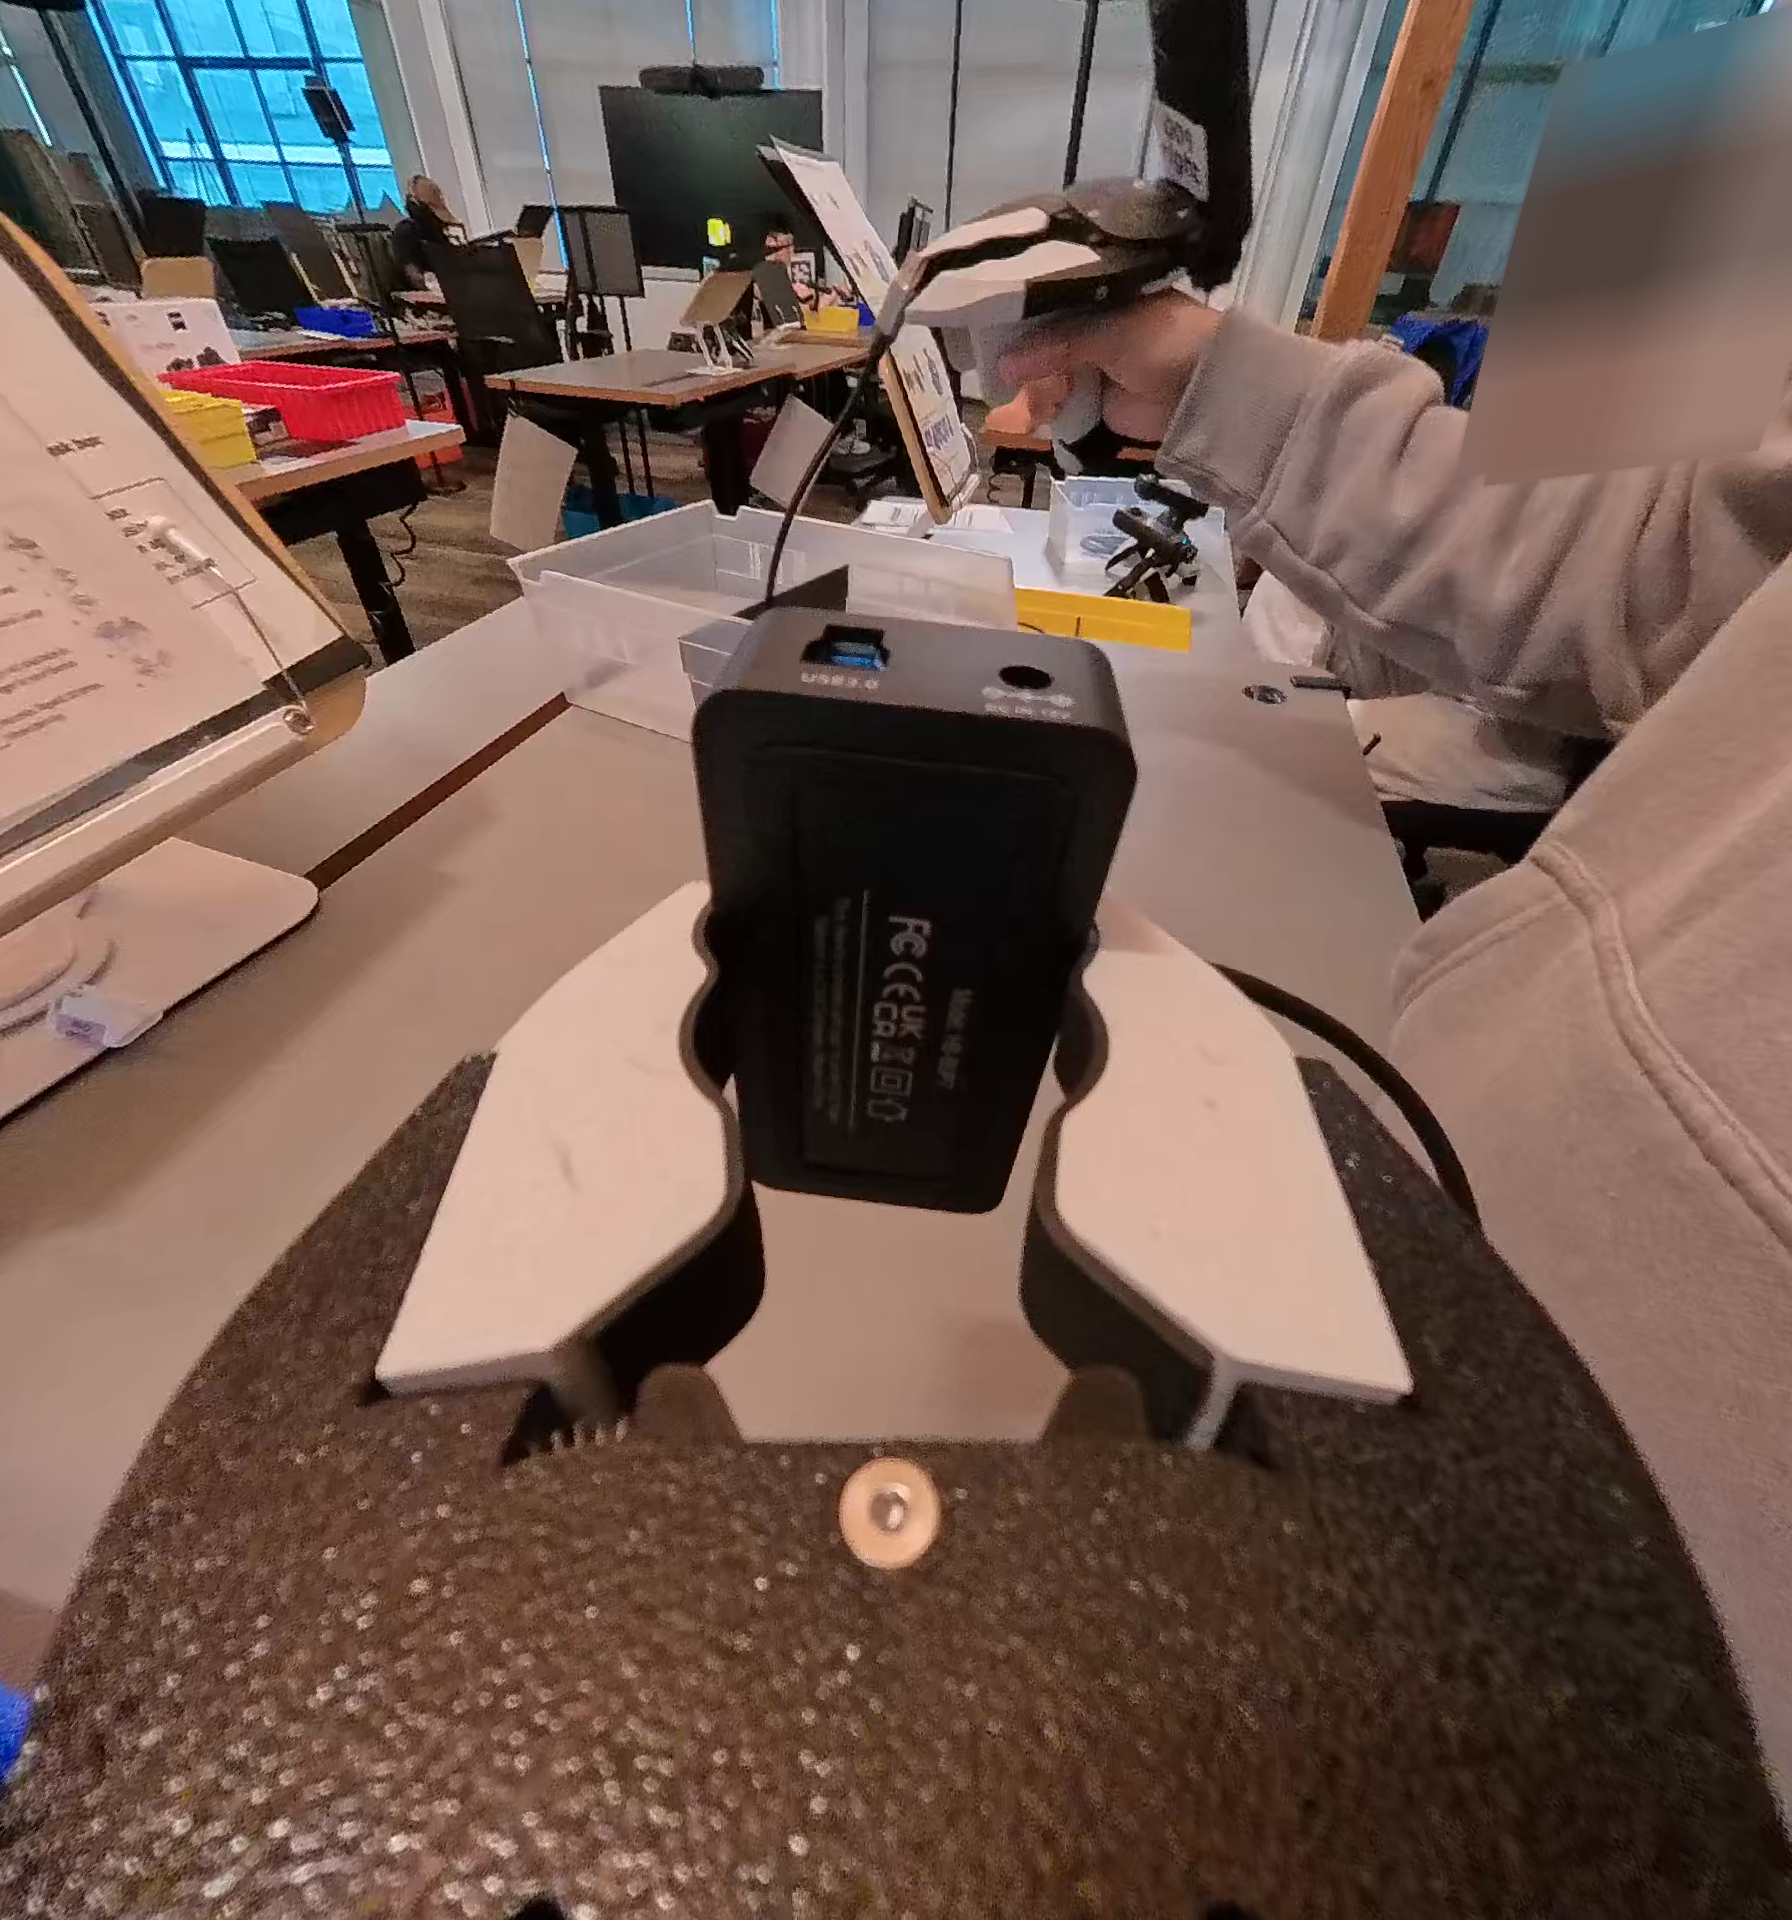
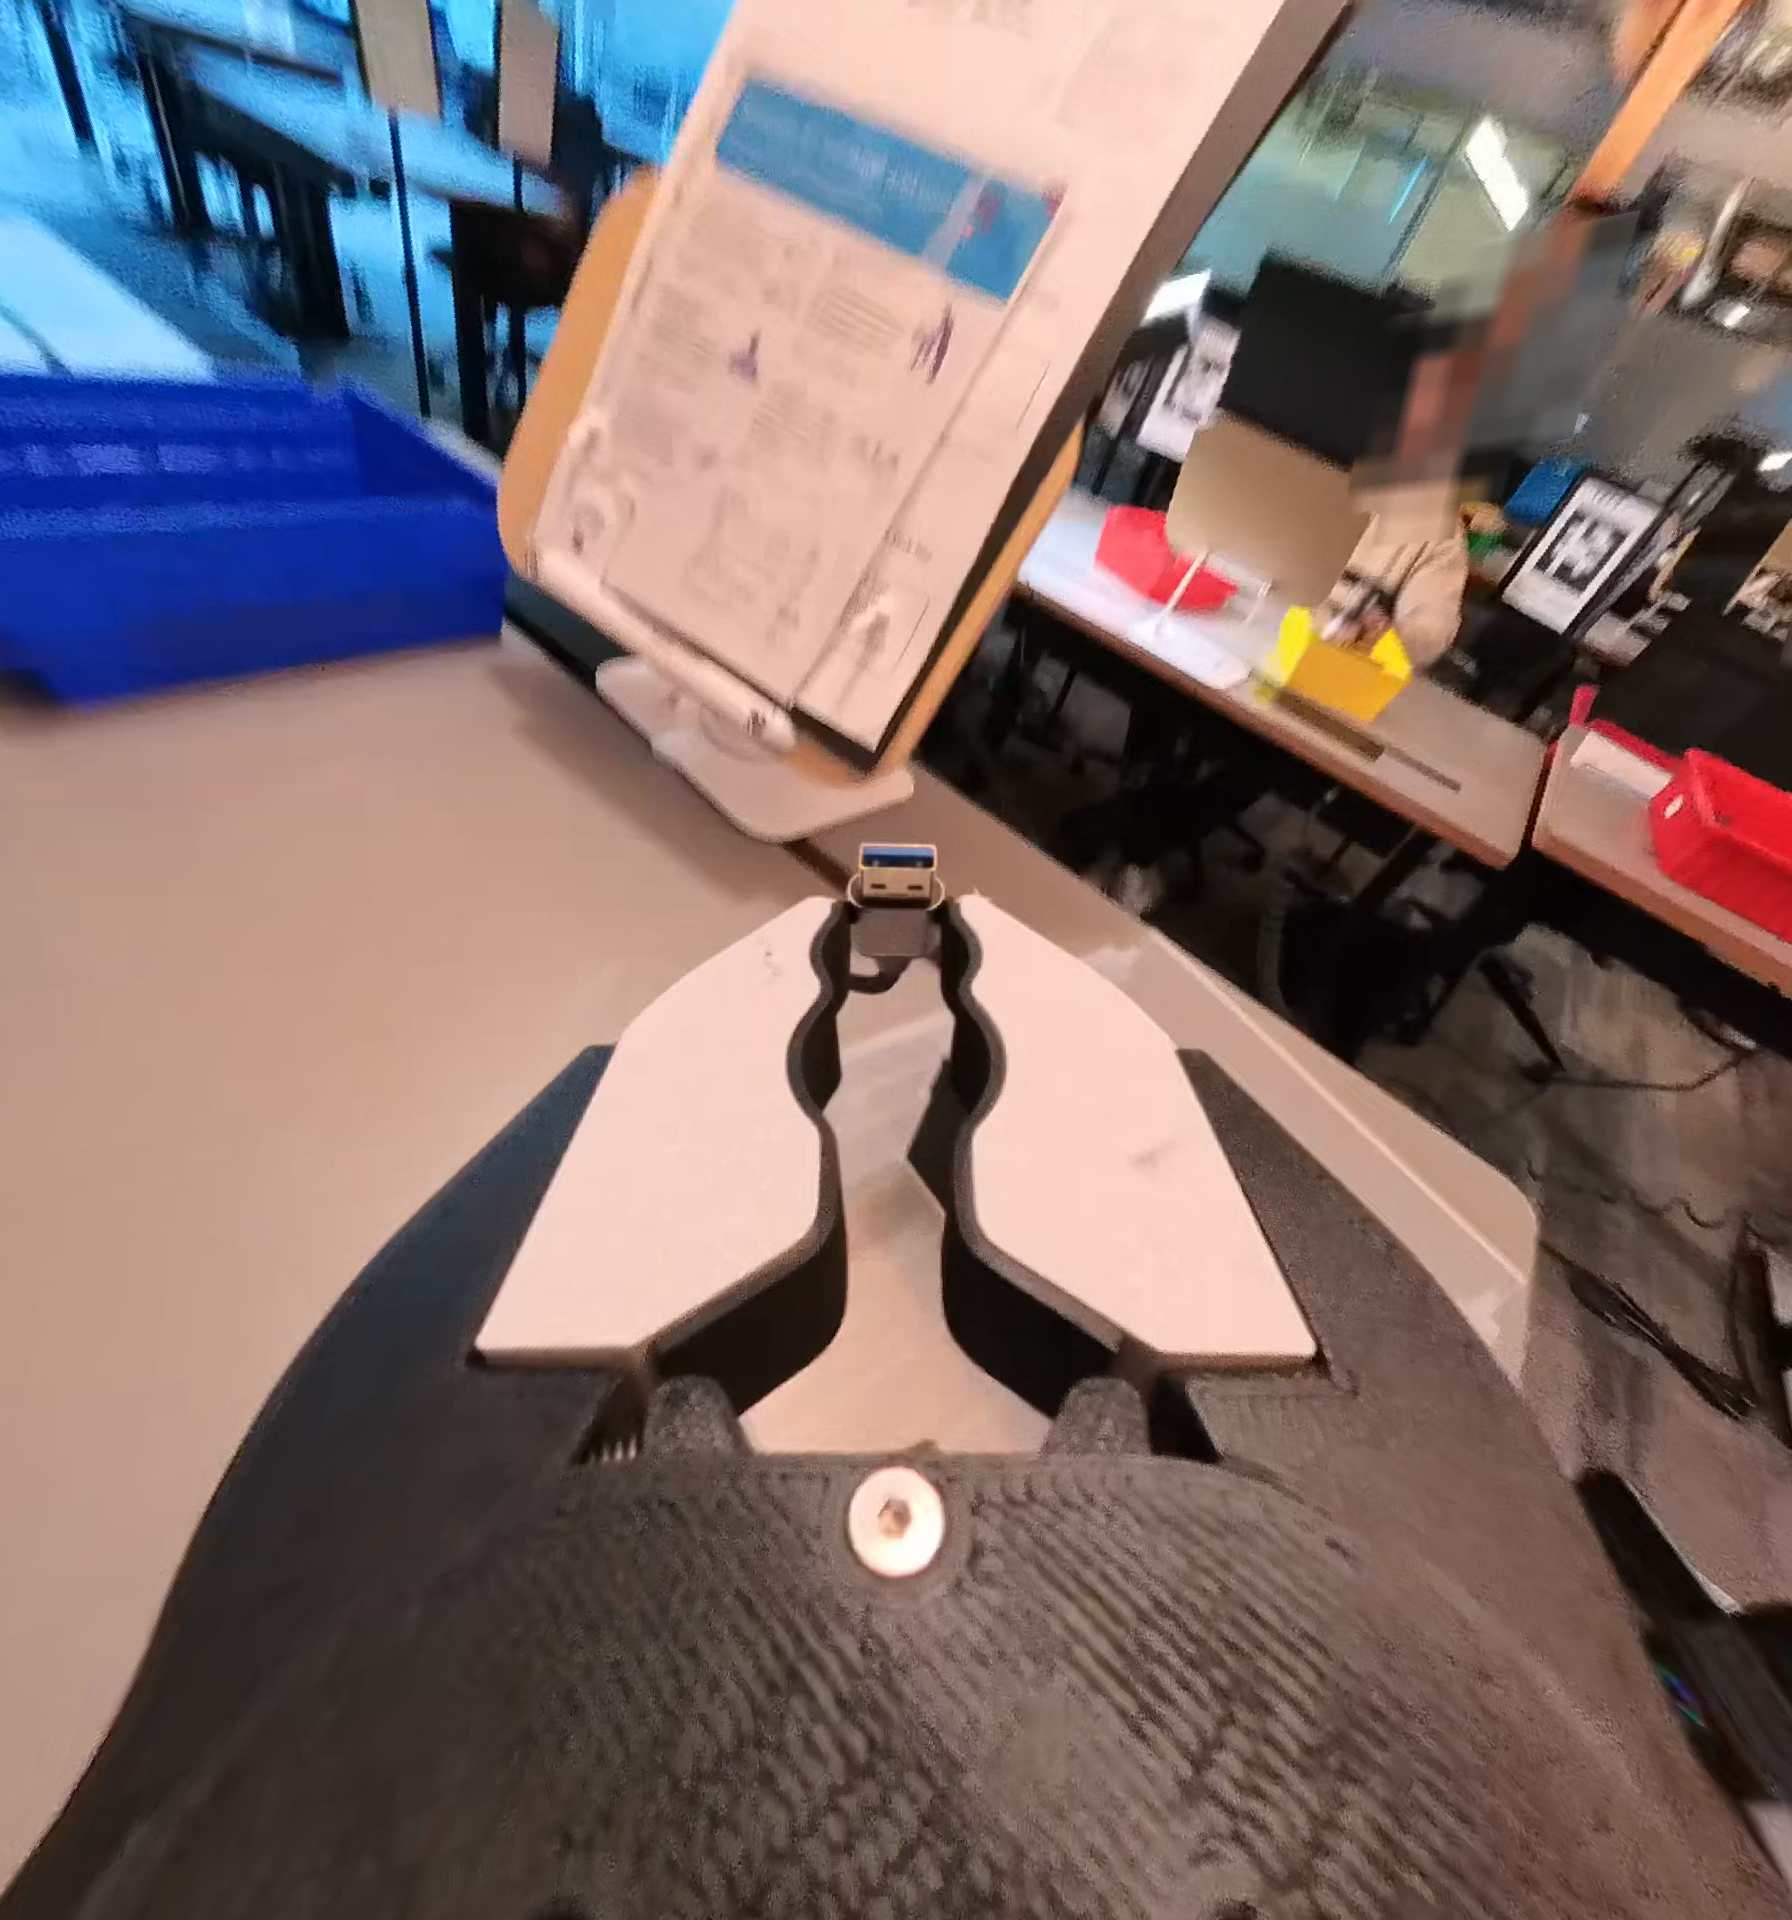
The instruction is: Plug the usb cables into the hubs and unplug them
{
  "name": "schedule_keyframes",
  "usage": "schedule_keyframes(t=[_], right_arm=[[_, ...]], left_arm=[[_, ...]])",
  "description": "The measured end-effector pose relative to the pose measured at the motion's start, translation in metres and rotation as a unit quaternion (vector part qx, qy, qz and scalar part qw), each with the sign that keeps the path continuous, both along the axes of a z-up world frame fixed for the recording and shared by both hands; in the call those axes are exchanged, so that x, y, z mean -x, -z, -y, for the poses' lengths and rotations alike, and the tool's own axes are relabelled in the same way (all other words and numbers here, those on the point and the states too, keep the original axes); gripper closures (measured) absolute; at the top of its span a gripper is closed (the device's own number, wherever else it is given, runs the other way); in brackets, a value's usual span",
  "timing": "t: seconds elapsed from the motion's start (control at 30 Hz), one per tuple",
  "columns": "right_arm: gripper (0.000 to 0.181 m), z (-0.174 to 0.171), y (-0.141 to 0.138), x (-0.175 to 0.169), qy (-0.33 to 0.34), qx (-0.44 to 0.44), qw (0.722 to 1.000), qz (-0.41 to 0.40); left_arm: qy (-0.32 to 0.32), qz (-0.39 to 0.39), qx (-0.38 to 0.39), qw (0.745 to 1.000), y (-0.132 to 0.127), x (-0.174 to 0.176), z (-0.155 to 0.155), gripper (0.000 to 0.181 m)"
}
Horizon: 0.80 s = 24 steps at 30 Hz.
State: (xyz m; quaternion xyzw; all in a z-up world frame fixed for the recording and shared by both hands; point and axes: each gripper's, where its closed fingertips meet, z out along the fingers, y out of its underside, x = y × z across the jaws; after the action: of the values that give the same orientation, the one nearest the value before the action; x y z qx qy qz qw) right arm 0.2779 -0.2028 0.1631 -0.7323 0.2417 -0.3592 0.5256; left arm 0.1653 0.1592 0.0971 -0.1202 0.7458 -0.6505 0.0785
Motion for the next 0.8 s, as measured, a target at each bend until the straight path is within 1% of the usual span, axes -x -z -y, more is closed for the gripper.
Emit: schedule_keyframes(t=[0.03, 0.07, 0.13, 0.17, 0.23, 0.27, 0.3, 0.33, 0.37, 0.4, 0.43, 0.47, 0.5, 0.57, 0.6, 0.63, 0.67, 0.7, 0.73, 0.8], right_arm=[[0.165, 0.000, -0.008, 0.005, -0.014, -0.033, 0.999, 0.011], [0.165, 0.000, -0.021, 0.010, -0.028, -0.072, 0.997, 0.027], [0.165, 0.005, -0.050, 0.016, -0.024, -0.128, 0.988, 0.080], [0.165, 0.006, -0.060, 0.020, -0.032, -0.140, 0.985, 0.093], [0.165, 0.018, -0.065, 0.015, -0.002, -0.126, 0.987, 0.104], [0.165, 0.022, -0.057, 0.011, 0.004, -0.104, 0.991, 0.088], [0.165, 0.027, -0.043, 0.005, 0.011, -0.086, 0.995, 0.056], [0.165, 0.034, -0.029, -0.004, 0.038, -0.068, 0.996, 0.034], [0.165, 0.039, -0.012, -0.011, 0.053, -0.045, 0.998, 0.014], [0.165, 0.040, 0.009, -0.015, 0.054, -0.026, 0.998, -0.026], [0.165, 0.044, 0.031, -0.020, 0.069, -0.006, 0.995, -0.066], [0.165, 0.048, 0.047, -0.023, 0.091, 0.022, 0.992, -0.082], [0.165, 0.048, 0.057, -0.023, 0.097, 0.040, 0.991, -0.089], [0.165, 0.043, 0.065, -0.023, 0.102, 0.039, 0.988, -0.108], [0.165, 0.042, 0.063, -0.025, 0.111, 0.038, 0.988, -0.098], [0.165, 0.035, 0.062, -0.027, 0.102, 0.034, 0.990, -0.095], [0.165, 0.024, 0.065, -0.027, 0.080, 0.032, 0.990, -0.111], [0.164, 0.016, 0.073, -0.029, 0.068, 0.036, 0.988, -0.133], [0.164, 0.012, 0.082, -0.033, 0.072, 0.050, 0.985, -0.148], [0.164, 0.009, 0.110, -0.042, 0.088, 0.075, 0.975, -0.192]], left_arm=[[-0.001, -0.003, 0.005, 1.000, 0.000, 0.000, -0.001, 0.122], [0.001, -0.006, 0.009, 1.000, 0.000, 0.001, -0.002, 0.122], [0.000, -0.010, 0.008, 1.000, 0.002, 0.001, -0.004, 0.121], [-0.001, -0.011, 0.006, 1.000, 0.003, 0.001, -0.004, 0.121], [0.001, -0.013, 0.008, 1.000, 0.003, 0.002, -0.003, 0.122], [0.004, -0.014, 0.012, 1.000, 0.003, 0.003, -0.002, 0.122], [0.008, -0.015, 0.015, 1.000, 0.002, 0.004, 0.000, 0.122], [0.010, -0.014, 0.016, 1.000, 0.001, 0.004, 0.002, 0.122], [0.011, -0.013, 0.015, 1.000, 0.002, 0.004, 0.003, 0.122], [0.012, -0.013, 0.013, 1.000, 0.003, 0.004, 0.005, 0.121], [0.013, -0.014, 0.010, 1.000, 0.004, 0.004, 0.006, 0.122], [0.014, -0.015, 0.008, 1.000, 0.005, 0.005, 0.007, 0.122], [0.016, -0.016, 0.008, 1.000, 0.006, 0.005, 0.008, 0.122], [0.017, -0.016, 0.009, 1.000, 0.006, 0.007, 0.009, 0.122], [0.017, -0.018, 0.010, 1.000, 0.006, 0.007, 0.009, 0.122], [0.018, -0.019, 0.011, 1.000, 0.007, 0.007, 0.010, 0.122], [0.018, -0.021, 0.013, 1.000, 0.007, 0.007, 0.010, 0.122], [0.019, -0.023, 0.015, 0.999, 0.008, 0.007, 0.011, 0.122], [0.020, -0.026, 0.017, 0.999, 0.008, 0.007, 0.011, 0.122], [0.022, -0.027, 0.020, 0.999, 0.008, 0.007, 0.013, 0.122]])
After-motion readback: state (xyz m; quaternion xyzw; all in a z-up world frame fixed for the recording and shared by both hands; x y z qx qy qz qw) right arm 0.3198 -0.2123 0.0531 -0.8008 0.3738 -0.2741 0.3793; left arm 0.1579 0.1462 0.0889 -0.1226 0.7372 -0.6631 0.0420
